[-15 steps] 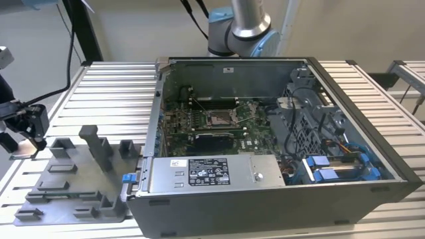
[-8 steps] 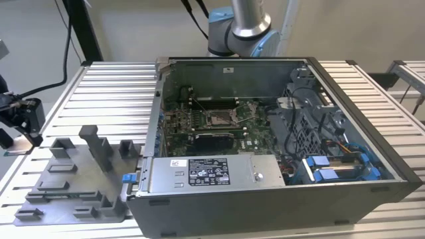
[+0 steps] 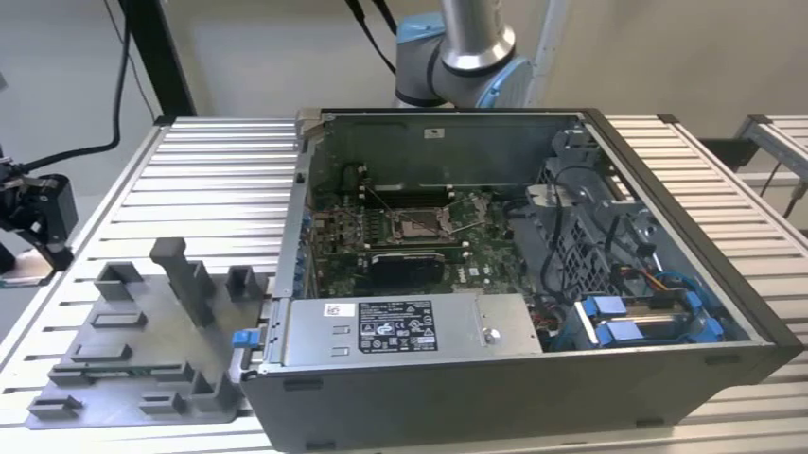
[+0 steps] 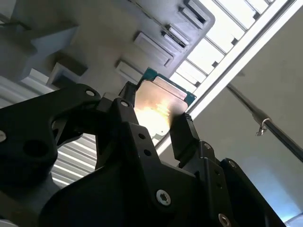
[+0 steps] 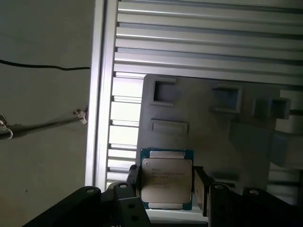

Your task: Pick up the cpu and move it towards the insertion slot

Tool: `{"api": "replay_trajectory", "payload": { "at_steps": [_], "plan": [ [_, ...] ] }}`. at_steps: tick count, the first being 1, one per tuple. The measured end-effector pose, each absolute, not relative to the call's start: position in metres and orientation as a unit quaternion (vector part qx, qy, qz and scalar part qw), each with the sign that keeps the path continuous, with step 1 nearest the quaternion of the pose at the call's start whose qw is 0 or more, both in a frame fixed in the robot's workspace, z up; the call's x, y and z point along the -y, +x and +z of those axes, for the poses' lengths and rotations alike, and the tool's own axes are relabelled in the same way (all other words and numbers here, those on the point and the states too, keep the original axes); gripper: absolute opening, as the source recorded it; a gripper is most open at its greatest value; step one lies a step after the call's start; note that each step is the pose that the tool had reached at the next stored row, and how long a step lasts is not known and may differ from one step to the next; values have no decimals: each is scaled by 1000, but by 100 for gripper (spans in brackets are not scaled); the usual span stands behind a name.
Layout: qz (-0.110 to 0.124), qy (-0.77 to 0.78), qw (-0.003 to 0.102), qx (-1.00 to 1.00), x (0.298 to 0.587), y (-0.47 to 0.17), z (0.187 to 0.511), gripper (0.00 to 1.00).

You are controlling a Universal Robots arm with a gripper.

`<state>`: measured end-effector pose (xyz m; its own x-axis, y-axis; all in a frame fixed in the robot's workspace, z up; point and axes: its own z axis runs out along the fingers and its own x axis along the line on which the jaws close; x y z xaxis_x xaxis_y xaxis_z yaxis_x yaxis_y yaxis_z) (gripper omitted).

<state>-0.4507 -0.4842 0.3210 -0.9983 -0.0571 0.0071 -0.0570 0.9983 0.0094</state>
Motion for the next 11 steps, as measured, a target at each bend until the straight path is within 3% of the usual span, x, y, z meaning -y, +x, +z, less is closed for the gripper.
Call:
{"api": "replay_trajectory", "payload": {
  "at_steps": [11],
  "plan": [
    [-1, 29, 4, 1000, 484, -451, 328, 0]
  ]
}}
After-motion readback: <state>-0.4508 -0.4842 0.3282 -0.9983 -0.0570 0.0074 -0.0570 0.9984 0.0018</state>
